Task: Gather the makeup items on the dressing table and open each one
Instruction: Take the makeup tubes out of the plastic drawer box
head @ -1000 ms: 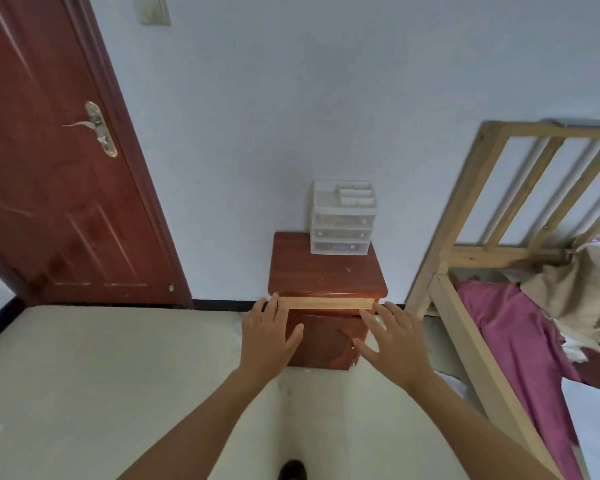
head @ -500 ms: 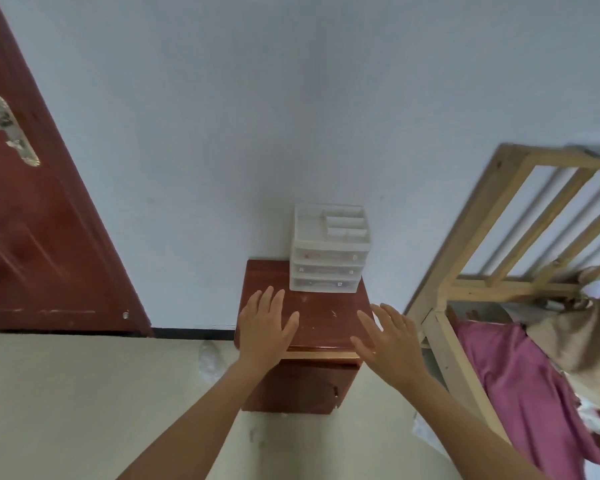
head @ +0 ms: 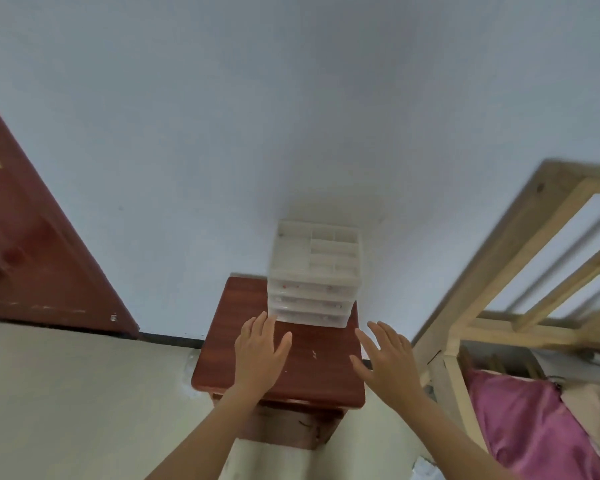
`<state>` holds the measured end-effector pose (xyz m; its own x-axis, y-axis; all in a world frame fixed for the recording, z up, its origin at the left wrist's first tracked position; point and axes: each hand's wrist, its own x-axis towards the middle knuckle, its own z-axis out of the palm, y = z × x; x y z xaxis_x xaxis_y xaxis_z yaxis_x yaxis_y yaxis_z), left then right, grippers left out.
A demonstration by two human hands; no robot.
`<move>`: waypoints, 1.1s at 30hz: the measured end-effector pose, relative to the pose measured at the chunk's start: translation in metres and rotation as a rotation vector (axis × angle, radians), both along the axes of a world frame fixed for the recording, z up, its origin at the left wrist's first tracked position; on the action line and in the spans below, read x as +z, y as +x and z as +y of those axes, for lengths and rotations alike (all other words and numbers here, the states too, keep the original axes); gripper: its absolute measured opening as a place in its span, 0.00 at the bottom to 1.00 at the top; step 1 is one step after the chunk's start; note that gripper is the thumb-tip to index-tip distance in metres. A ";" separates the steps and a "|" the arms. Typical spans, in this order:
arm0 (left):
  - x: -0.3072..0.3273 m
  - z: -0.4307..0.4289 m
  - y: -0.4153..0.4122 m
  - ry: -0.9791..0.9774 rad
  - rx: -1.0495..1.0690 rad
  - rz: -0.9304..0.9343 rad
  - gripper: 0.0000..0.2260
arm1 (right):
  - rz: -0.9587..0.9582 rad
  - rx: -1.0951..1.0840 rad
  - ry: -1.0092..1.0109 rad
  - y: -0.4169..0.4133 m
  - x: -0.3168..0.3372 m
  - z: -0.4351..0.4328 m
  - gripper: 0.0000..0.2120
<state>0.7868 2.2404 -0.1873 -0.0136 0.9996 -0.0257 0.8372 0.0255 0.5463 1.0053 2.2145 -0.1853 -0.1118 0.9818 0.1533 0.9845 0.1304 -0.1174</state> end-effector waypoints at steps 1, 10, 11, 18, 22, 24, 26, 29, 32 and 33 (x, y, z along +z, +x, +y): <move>0.000 0.005 0.007 -0.012 0.024 -0.017 0.22 | -0.005 0.013 -0.005 0.007 -0.001 0.010 0.27; -0.028 0.009 0.038 -0.165 0.297 -0.140 0.22 | 0.114 0.059 -0.148 0.033 -0.037 0.063 0.18; -0.031 0.009 0.036 -0.179 0.322 -0.159 0.22 | 0.136 0.061 -0.171 0.033 -0.042 0.067 0.19; -0.039 0.024 0.017 -0.260 0.534 -0.409 0.21 | 0.218 0.019 -0.209 0.028 -0.064 0.081 0.23; -0.045 0.047 0.007 -0.320 0.552 -0.477 0.22 | 0.334 -0.116 -0.199 0.022 -0.064 0.093 0.23; -0.048 0.062 0.000 -0.352 0.554 -0.558 0.22 | 0.452 -0.215 -0.268 0.019 -0.061 0.103 0.27; -0.048 0.079 -0.007 -0.376 0.544 -0.652 0.22 | 0.591 -0.291 -0.291 0.016 -0.059 0.115 0.29; -0.045 0.106 -0.016 -0.386 0.487 -0.760 0.23 | 0.803 -0.379 -0.307 0.005 -0.048 0.134 0.31; -0.041 0.131 -0.021 -0.387 0.406 -0.821 0.24 | 1.017 -0.479 -0.317 -0.003 -0.043 0.151 0.33; -0.039 0.140 -0.022 -0.391 0.381 -0.835 0.24 | 1.075 -0.513 -0.324 -0.004 -0.043 0.155 0.34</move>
<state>0.7650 2.3802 -0.2266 -0.1589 0.8515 -0.4996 0.0873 0.5162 0.8520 1.0011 2.3692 -0.2286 0.3299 0.8849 -0.3288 0.2969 -0.4279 -0.8537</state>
